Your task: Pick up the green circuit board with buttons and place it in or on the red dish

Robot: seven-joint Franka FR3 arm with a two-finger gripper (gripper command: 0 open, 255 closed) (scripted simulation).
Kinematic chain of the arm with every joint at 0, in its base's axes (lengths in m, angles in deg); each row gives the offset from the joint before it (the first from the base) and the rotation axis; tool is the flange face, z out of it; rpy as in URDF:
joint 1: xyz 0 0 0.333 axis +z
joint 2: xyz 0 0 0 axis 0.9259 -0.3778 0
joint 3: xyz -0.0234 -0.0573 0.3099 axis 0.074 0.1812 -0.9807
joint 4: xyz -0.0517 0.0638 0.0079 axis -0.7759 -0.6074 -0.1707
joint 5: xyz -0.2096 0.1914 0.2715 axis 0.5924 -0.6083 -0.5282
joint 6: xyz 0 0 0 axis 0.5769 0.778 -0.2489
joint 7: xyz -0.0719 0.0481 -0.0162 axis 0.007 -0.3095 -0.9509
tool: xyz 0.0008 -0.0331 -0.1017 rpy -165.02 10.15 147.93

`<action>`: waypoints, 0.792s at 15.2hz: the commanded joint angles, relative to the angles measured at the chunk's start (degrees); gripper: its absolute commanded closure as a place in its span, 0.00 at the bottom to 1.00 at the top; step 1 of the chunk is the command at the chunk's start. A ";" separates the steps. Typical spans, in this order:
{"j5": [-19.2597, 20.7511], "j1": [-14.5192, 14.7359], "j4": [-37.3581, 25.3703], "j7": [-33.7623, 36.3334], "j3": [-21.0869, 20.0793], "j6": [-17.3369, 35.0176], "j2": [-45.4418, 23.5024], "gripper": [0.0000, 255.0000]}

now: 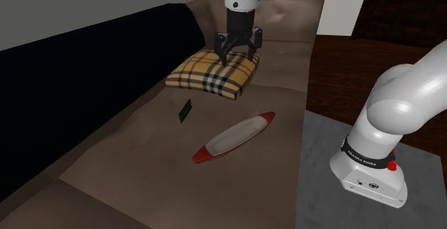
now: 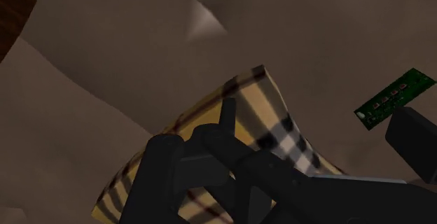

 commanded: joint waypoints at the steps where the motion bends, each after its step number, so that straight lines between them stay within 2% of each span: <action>1: -0.10 -0.80 -1.13 5.39 -2.40 2.09 -3.65 0.00; 6: 1.95 -2.85 -5.85 18.70 -7.79 6.88 -14.63 0.00; 12: 8.31 -3.56 -14.25 35.48 -11.50 10.76 -29.77 0.00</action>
